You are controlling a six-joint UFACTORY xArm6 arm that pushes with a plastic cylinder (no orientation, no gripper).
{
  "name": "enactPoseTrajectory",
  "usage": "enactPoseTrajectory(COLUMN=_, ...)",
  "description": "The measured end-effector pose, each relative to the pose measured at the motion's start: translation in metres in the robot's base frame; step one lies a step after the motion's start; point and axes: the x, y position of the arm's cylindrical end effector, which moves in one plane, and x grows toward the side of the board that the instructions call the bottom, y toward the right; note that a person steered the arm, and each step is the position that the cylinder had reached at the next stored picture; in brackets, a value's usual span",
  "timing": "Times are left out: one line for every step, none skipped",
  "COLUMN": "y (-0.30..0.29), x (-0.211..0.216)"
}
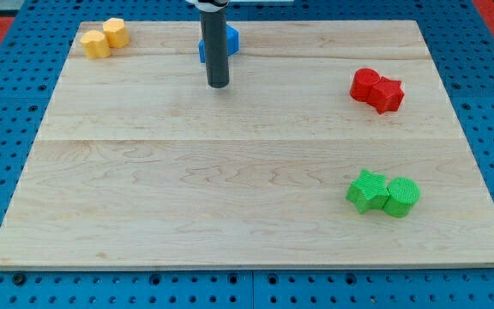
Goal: Slide the red circle into the blue cube
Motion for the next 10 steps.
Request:
enactPoseTrajectory(y=0.001, x=0.004)
enactPoseTrajectory(y=0.002, x=0.004)
enactPoseTrajectory(y=0.002, x=0.012)
enactPoseTrajectory(y=0.007, x=0.048)
enactPoseTrajectory(y=0.085, x=0.053)
enactPoseTrajectory(y=0.191, x=0.058)
enactPoseTrajectory(y=0.265, x=0.073)
enactPoseTrajectory(y=0.284, x=0.103)
enactPoseTrajectory(y=0.315, x=0.096)
enactPoseTrajectory(y=0.293, x=0.081)
